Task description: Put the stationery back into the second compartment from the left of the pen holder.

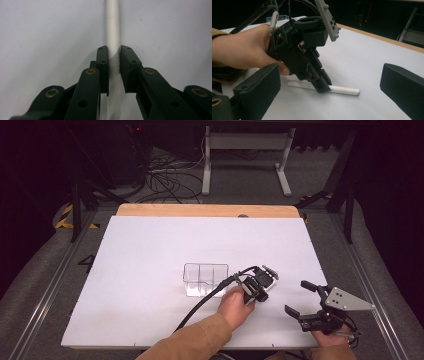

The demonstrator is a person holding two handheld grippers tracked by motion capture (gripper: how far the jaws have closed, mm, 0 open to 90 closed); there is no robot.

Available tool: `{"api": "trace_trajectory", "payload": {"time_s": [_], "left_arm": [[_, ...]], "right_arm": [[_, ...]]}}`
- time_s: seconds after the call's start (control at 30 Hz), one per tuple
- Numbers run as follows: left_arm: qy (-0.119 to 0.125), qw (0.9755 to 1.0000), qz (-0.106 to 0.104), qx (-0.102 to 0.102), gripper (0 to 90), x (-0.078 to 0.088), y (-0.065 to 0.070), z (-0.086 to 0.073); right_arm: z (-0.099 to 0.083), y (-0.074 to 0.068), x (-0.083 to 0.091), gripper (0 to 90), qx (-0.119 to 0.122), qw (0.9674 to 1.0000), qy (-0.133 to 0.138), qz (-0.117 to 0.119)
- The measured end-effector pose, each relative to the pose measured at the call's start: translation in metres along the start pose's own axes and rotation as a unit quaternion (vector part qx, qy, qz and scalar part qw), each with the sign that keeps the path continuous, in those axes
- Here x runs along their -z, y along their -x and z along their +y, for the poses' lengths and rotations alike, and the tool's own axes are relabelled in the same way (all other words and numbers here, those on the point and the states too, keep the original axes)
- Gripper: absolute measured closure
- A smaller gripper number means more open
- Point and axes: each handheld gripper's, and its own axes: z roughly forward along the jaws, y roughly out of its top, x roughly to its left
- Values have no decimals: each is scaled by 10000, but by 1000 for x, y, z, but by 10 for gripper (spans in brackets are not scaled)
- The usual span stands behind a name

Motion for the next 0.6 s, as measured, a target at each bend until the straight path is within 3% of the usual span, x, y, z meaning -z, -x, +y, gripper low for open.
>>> {"api": "trace_trajectory", "payload": {"time_s": [0.3, 0.6], "left_arm": [[325, 9994, -154, 17, 789, 15, -5, 1], [911, 9956, -176, -135, 789, 47, -8, -5]], "right_arm": [[0, 0, 1, 36, 13, 10000, 9, -11], [-1, 0, 1, 36, 12, 10000, 19, -9]]}}
